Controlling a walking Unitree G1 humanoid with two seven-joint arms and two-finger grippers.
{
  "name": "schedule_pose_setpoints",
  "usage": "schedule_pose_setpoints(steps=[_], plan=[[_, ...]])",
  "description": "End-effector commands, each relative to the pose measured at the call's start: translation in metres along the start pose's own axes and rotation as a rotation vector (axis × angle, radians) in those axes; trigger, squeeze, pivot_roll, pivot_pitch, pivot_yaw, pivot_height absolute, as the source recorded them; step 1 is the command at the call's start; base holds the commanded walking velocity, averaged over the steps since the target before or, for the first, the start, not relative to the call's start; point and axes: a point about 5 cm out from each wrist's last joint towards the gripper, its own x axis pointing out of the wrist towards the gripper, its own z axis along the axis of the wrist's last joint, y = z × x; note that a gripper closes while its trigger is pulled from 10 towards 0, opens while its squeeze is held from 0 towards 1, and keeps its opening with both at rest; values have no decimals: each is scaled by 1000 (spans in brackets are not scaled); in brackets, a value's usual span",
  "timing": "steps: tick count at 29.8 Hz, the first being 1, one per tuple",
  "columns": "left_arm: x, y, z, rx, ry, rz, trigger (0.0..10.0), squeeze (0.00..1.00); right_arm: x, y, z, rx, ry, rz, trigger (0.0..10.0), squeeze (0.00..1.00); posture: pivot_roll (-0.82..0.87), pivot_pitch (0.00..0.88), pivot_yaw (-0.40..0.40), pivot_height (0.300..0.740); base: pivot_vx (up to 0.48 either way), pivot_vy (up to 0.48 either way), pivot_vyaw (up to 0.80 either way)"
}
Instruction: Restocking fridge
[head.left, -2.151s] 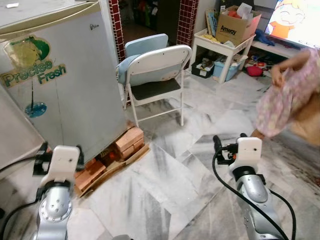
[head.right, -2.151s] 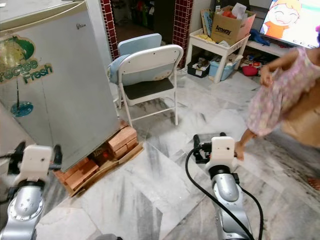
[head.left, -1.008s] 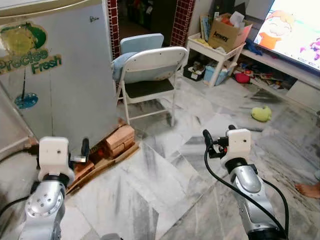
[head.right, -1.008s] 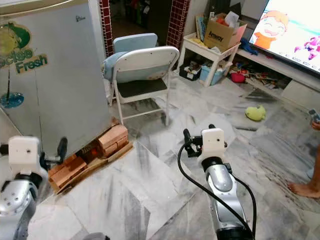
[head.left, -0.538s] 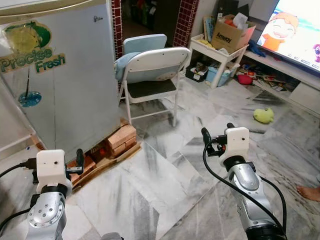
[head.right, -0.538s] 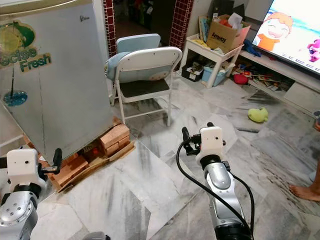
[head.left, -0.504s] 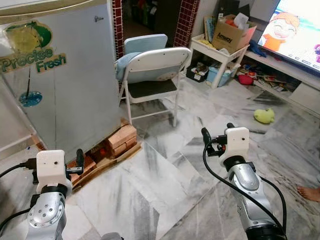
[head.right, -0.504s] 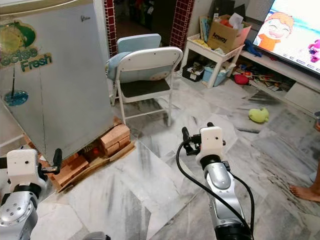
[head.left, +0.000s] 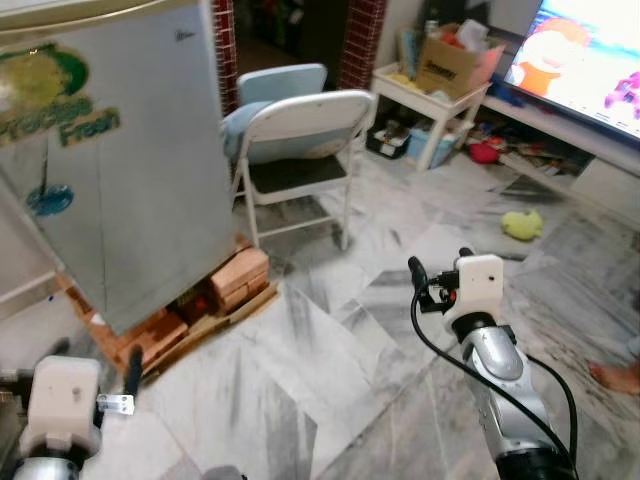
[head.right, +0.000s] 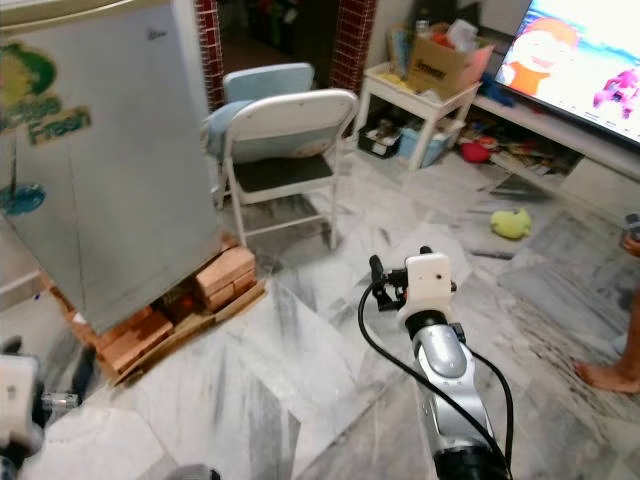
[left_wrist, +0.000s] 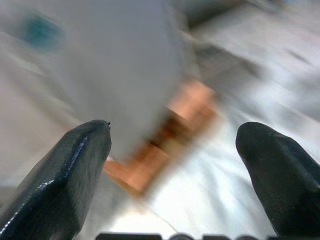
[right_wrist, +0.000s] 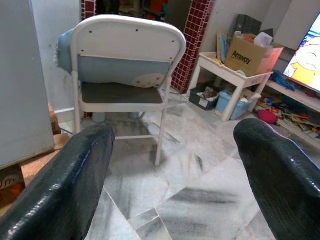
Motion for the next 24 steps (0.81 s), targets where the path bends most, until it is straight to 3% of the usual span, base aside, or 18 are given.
schedule_pose_setpoints(steps=[1,4,5,6,9,10,11,12,15,18,20,22,24], plan=[[-1,-14,-1,0,-11,-92,10000,0,1,-2,0,0,-2,4,10000,0,128,63,-90,740,0,0,0],[-2,-20,-7,3,6,-118,10000,0,1,0,0,1,0,11,10000,0,123,56,-95,740,0,0,0],[18,-33,-18,5,13,-152,10000,0,2,4,1,4,-4,20,10000,0,115,37,-105,740,0,0,0],[18,-33,-18,5,13,-152,10000,0,2,4,1,4,-4,20,10000,0,115,37,-105,740,0,0,0],[47,-42,-15,-4,-3,-121,10000,0,6,5,3,5,-11,27,10000,0,108,19,-113,740,0,0,0],[47,-42,-15,-4,-3,-121,10000,0,6,5,3,5,-11,27,10000,0,108,19,-113,740,0,0,0],[67,-44,-5,51,-47,-89,10000,0,10,6,6,3,-20,30,10000,0,100,13,-113,740,0,0,0],[73,-44,-2,72,-62,-74,10000,0,11,6,7,3,-23,30,10000,0,100,12,-113,740,0,0,0],[84,-43,5,43,-66,-37,10000,0,13,6,9,5,-29,27,10000,0,102,9,-112,740,0,0,0],[96,-47,26,-19,-130,12,10000,0,14,9,9,8,-30,29,10000,0,105,8,-111,740,0,0,0],[107,-44,38,-178,-136,92,10000,0,14,11,8,16,-30,31,10000,0,108,4,-107,740,0,0,0],[113,-45,45,-208,-155,105,10000,0,14,12,7,21,-28,30,10000,0,112,1,-104,740,0,0,0],[123,-52,55,-182,-193,106,10000,0,14,15,5,29,-25,30,10000,0,112,0,-102,740,0,0,0]])
